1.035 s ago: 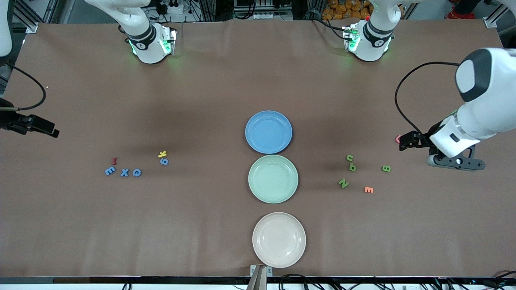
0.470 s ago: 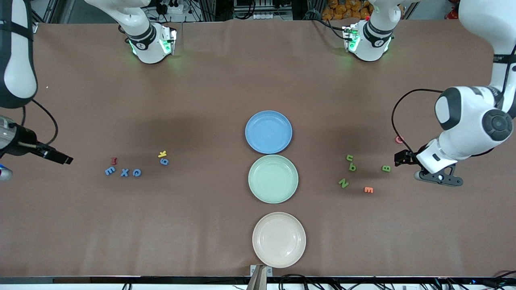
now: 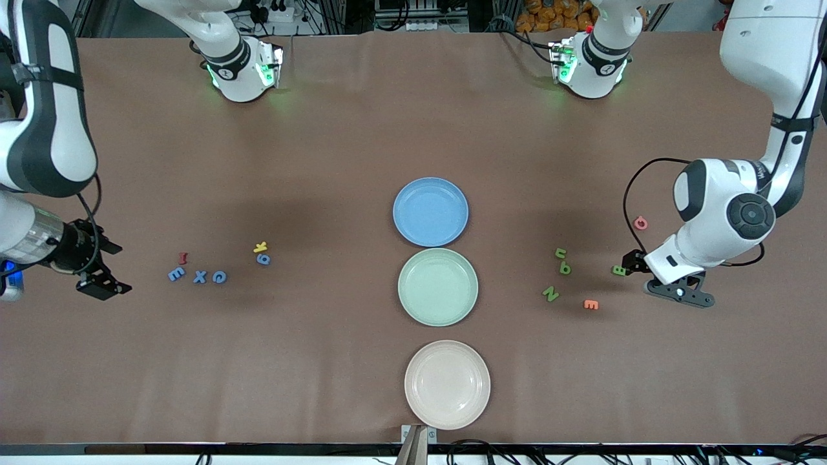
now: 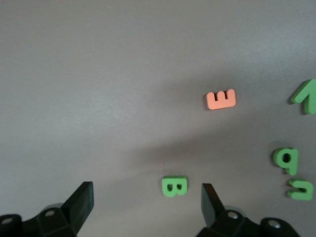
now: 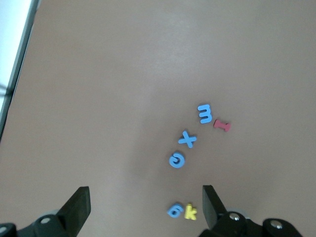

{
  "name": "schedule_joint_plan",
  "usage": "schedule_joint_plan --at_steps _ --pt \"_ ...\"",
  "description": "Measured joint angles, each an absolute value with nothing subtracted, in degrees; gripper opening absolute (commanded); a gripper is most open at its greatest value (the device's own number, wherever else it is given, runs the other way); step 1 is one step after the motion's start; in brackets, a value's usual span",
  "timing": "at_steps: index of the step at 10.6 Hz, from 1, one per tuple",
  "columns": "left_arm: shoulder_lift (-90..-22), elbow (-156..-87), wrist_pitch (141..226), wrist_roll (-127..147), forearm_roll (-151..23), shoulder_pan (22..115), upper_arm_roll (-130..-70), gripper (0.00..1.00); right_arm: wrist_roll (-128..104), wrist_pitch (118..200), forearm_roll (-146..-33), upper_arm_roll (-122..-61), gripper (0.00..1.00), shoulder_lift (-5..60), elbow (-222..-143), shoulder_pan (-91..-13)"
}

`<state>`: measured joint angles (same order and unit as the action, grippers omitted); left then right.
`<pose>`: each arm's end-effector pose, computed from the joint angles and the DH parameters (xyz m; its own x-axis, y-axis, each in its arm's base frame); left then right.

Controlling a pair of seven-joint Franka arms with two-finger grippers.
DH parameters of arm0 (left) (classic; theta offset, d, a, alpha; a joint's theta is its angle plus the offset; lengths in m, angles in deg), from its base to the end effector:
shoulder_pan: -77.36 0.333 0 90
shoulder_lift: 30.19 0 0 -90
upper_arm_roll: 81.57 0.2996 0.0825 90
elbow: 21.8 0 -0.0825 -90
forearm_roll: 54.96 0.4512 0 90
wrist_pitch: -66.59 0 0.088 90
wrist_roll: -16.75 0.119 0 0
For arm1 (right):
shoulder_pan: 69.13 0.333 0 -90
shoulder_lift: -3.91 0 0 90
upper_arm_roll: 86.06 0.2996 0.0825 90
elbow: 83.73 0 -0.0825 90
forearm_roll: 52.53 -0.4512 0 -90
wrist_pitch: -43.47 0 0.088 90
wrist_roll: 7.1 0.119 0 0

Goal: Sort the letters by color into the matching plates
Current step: 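Grasp the green B with the left gripper while the right gripper lowers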

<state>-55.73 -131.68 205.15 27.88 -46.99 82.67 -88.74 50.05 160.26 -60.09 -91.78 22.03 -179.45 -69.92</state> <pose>0.6737 -0.0195 0.1925 0.9494 -0.3103 0.0486 -0.3077 -0.9499 -0.0546 0.7087 -0.0673 0.3722 0.3993 -0.9156 -0.0475 -0.9145 -0.3941 -0.0916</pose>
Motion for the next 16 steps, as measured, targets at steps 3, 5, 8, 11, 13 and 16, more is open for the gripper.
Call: schedule_joint_plan --at_steps 3,5,8,11,13,16 --pt "-58.0 -133.8 208.5 27.3 -47.0 82.7 -88.7 0.93 65.4 163.6 -61.7 -91.8 1.00 24.6 -180.6 -69.8" --pt "-58.6 -134.3 208.5 27.2 -47.0 82.6 -88.8 0.89 74.3 166.1 -63.9 -91.8 1.00 26.1 -180.8 -69.3" --pt "-60.3 -134.6 208.5 27.0 -47.0 82.6 -88.8 0.83 83.4 170.0 -64.6 -91.8 1.00 28.8 -181.6 -67.8" --pt "-61.5 -134.7 208.6 27.0 -47.0 82.6 -88.9 0.78 84.8 175.2 -64.7 -91.8 1.00 30.4 -185.5 -66.8" --pt "-61.8 -134.7 208.7 27.0 -47.0 82.6 -88.9 0.76 84.4 180.5 -64.7 -91.8 1.00 31.0 -190.2 -65.8" --pt "-62.0 -134.7 208.7 27.0 -47.0 82.6 -88.9 0.74 83.6 187.0 -64.7 -91.8 1.00 31.2 -195.6 -64.6"
